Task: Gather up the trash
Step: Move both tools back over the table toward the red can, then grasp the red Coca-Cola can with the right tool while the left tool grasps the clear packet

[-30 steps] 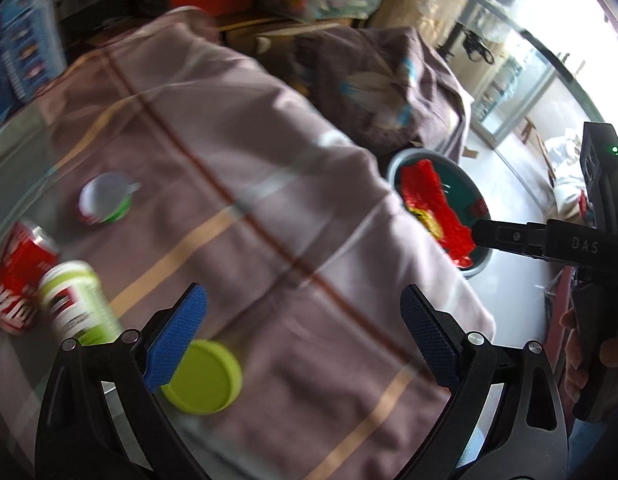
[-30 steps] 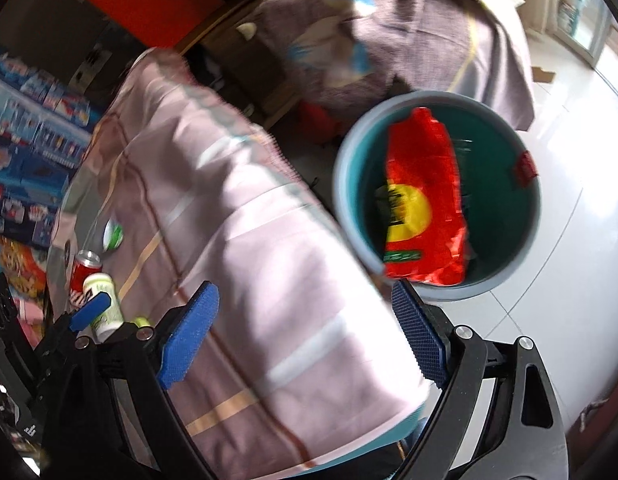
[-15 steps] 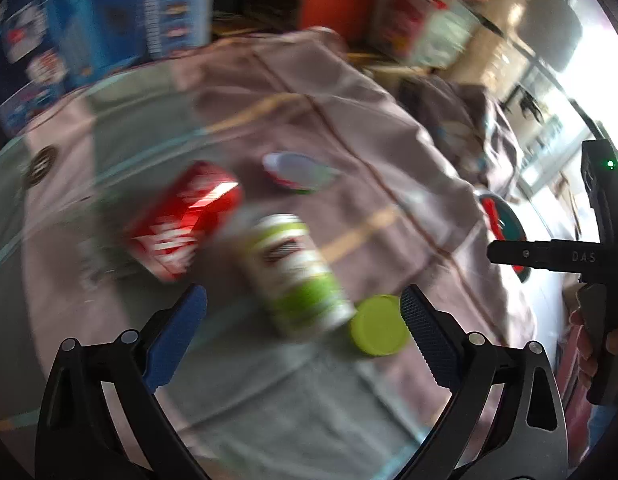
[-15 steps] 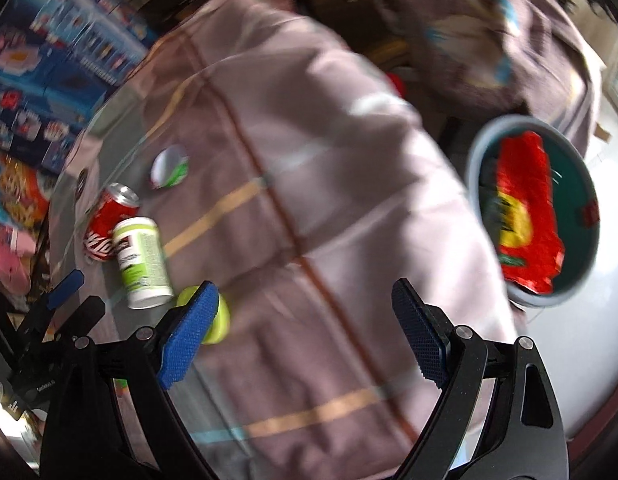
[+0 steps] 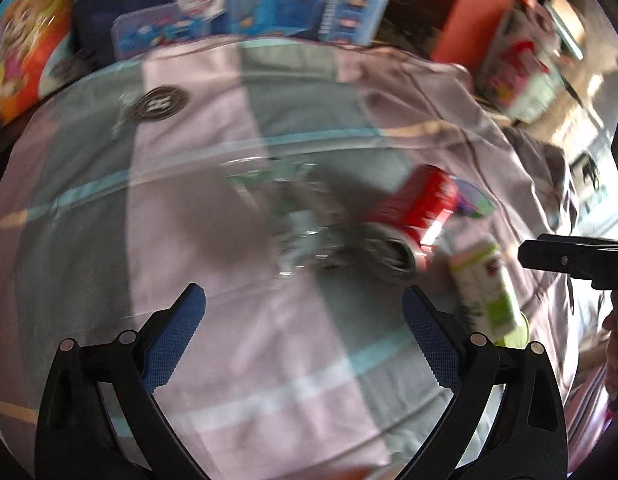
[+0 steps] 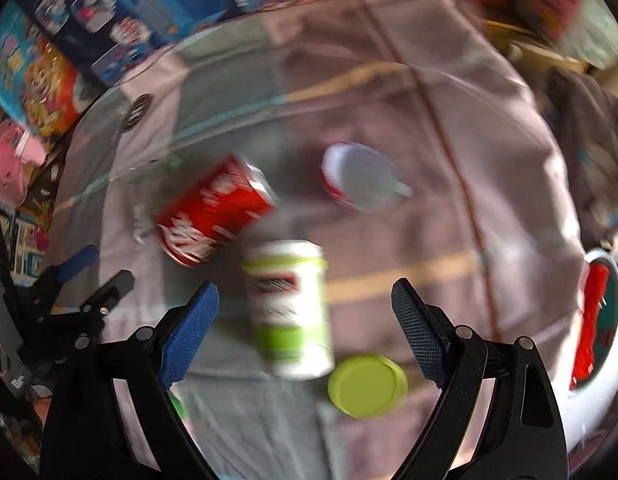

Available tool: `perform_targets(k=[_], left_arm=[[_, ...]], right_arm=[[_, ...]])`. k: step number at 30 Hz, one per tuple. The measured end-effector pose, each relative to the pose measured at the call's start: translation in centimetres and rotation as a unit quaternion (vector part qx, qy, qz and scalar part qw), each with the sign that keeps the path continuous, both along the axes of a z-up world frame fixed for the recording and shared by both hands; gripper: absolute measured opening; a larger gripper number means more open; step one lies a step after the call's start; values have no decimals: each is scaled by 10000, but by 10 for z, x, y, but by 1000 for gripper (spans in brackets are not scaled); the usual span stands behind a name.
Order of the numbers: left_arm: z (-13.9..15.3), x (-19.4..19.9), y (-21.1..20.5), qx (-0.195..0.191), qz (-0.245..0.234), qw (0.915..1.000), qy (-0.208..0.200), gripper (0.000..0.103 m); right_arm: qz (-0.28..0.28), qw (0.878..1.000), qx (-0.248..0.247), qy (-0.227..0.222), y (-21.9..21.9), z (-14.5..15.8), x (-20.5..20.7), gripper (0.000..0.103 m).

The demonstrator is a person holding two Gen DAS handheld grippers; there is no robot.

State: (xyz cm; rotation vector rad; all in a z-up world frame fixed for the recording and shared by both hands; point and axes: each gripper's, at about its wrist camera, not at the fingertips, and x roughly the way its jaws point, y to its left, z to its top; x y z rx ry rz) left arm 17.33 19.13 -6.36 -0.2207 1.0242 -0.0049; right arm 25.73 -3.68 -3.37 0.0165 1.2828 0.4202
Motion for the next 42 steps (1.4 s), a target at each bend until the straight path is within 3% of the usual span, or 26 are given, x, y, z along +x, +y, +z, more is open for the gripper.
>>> perform_targets(k=[7, 19, 26, 36, 39, 40, 42], left_arm=[[-13, 5, 28, -106, 184, 9997, 101, 99], [-23, 13, 42, -196, 219, 9994, 181, 99], [-29, 26, 44, -403, 302, 9985, 236, 99], [-34, 67, 21, -557, 267, 9977, 286, 98], [-35, 77, 11, -288, 331, 9985, 314, 82], [-35, 81, 6, -175, 307, 9989, 297, 70], [-34, 83, 2, -132, 248, 9992, 271, 61]], right_arm=[[31, 9992, 102, 376, 53, -11, 24, 84], [-168, 9971, 57, 747, 84, -49, 44, 84], [135, 9998, -44, 148, 88, -37, 43, 58], [-2, 9997, 6, -247, 55, -14, 47, 56], [-11, 9997, 2, -242, 48, -14, 47, 56], [-16, 9997, 12, -234, 47, -15, 47, 56], [-36, 9998, 62, -205, 43, -16, 46, 56]])
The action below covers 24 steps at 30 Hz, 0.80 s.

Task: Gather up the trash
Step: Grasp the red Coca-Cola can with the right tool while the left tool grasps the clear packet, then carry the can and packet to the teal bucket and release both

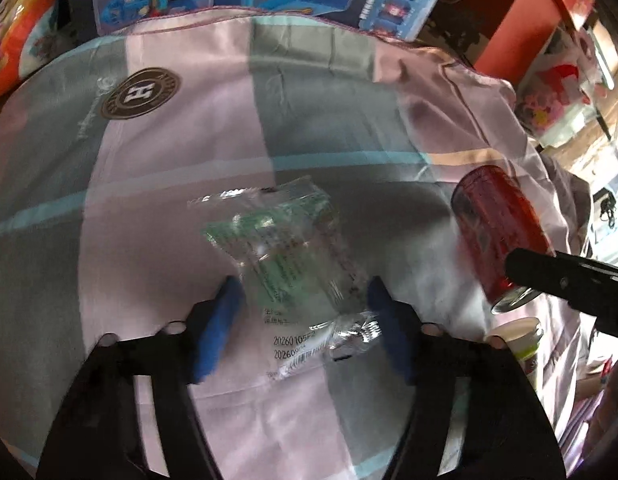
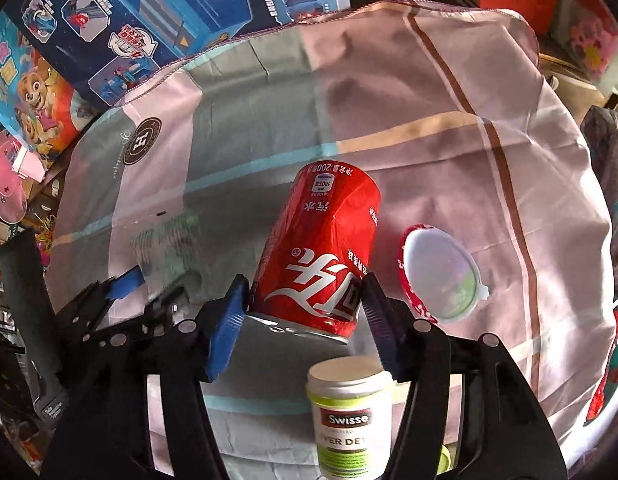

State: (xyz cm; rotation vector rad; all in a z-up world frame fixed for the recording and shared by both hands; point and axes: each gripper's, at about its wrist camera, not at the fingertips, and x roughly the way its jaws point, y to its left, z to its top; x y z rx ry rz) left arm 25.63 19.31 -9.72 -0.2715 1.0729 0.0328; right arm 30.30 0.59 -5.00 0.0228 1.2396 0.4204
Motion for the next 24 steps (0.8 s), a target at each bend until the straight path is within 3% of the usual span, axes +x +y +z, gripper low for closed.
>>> perform_targets(k=[1, 8, 24], left_arm=[[1, 0, -2, 73, -8, 10000, -14, 52], [19, -17, -17, 645, 40, 9976, -260, 50], [76, -55, -58, 670, -178, 9952, -691, 50]], right_arm=[[-17, 10000, 22, 14, -2, 0, 0, 56], [-70, 9996, 270, -30, -14, 10, -7, 56], [-151, 9973, 655, -304, -68, 50, -46, 56]])
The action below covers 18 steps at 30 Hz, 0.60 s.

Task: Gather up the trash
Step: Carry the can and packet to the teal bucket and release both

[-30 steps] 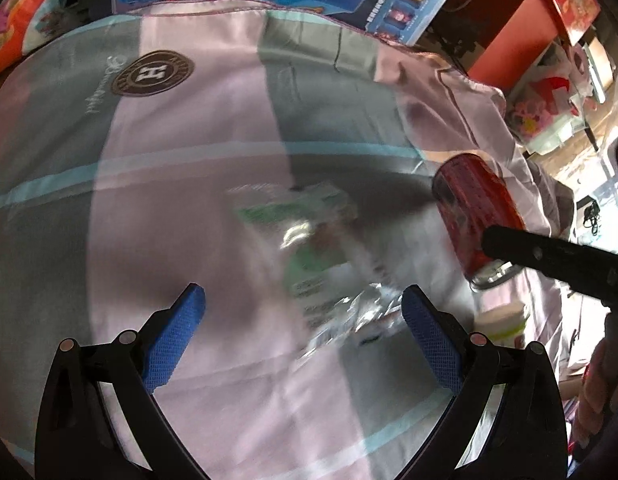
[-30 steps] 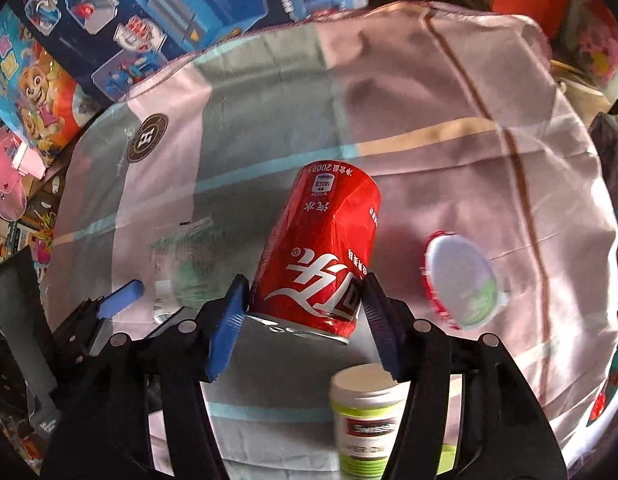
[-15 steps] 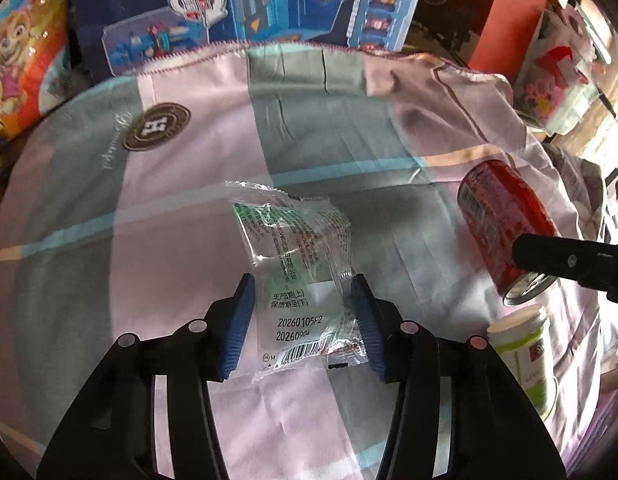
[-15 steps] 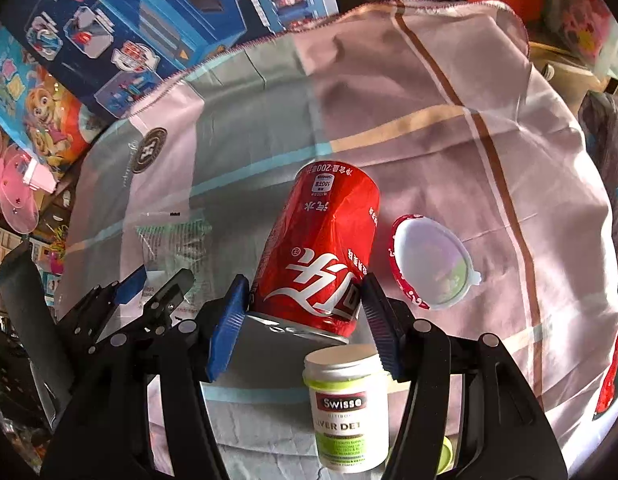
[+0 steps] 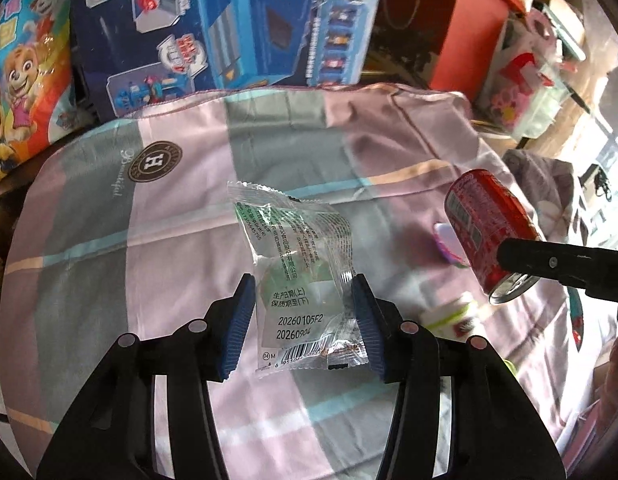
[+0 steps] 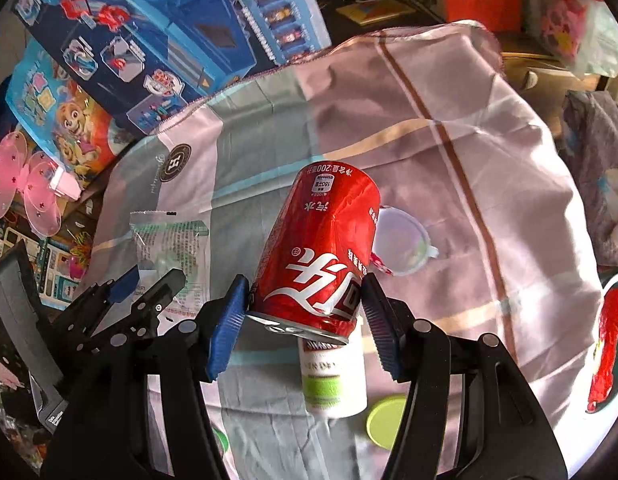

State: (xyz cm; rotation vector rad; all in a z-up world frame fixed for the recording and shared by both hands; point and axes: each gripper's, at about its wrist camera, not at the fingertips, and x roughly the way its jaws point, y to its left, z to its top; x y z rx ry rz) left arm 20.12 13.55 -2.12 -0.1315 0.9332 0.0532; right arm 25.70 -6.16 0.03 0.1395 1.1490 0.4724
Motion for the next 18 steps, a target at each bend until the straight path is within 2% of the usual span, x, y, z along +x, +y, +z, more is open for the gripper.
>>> perform_targets(k=[10, 18], left_arm=[[17, -19, -50, 50, -384, 9992, -92, 51], [12, -40, -85, -5, -577, 9983, 4, 51]], right_arm=[[-411, 9989, 213, -32, -71, 2, -32, 56], [-715, 9963, 457, 114, -125, -11, -59, 56]])
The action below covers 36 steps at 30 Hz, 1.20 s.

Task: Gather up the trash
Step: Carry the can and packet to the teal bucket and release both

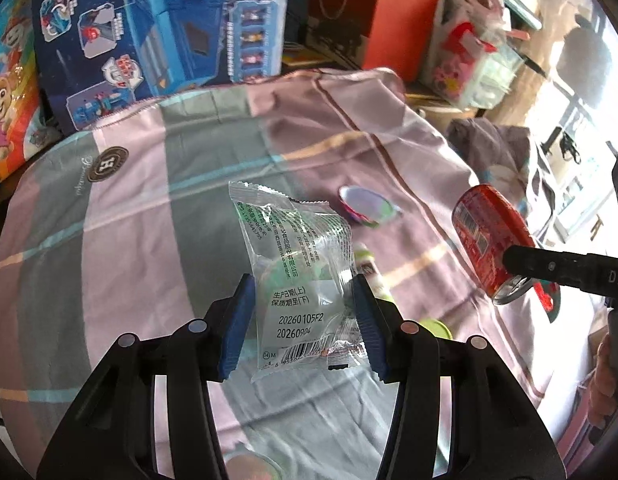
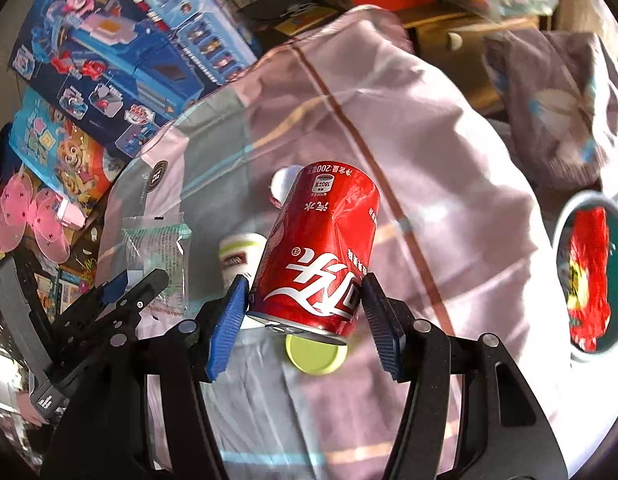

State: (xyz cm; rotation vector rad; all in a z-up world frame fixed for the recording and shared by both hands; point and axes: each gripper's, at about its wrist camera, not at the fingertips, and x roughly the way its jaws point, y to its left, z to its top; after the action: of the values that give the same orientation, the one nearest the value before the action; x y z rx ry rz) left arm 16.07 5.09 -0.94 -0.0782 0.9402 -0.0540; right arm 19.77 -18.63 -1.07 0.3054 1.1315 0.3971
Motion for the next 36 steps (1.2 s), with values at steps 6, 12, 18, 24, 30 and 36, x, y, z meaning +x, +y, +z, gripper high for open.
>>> perform_targets(k=[6, 12, 18, 24, 30, 36], left_arm=[[5, -12, -37, -7, -285, 9996, 32, 51], [13, -15, -87, 107, -738, 9972, -15, 51], [17, -9, -152, 182, -1315, 9911, -31, 51], [11, 1, -215, 326, -1858, 9820, 50, 51], [-5, 14, -276, 451, -2360, 9704, 254, 51], [-20, 31, -324, 509, -2731, 9597, 424, 51]], right_arm=[[-146, 9997, 189, 23, -34, -6, -21, 56], [-364, 9984, 425, -25, -72, -7, -35, 56], [-768, 9949, 638, -128, -125, -5, -44, 56], [-1287, 9885, 792, -102, -184, -14, -48, 56], [-1740, 9810, 850, -128, -237, -21, -50, 56], [-2294, 9696, 845, -110, -293, -30, -52, 56]])
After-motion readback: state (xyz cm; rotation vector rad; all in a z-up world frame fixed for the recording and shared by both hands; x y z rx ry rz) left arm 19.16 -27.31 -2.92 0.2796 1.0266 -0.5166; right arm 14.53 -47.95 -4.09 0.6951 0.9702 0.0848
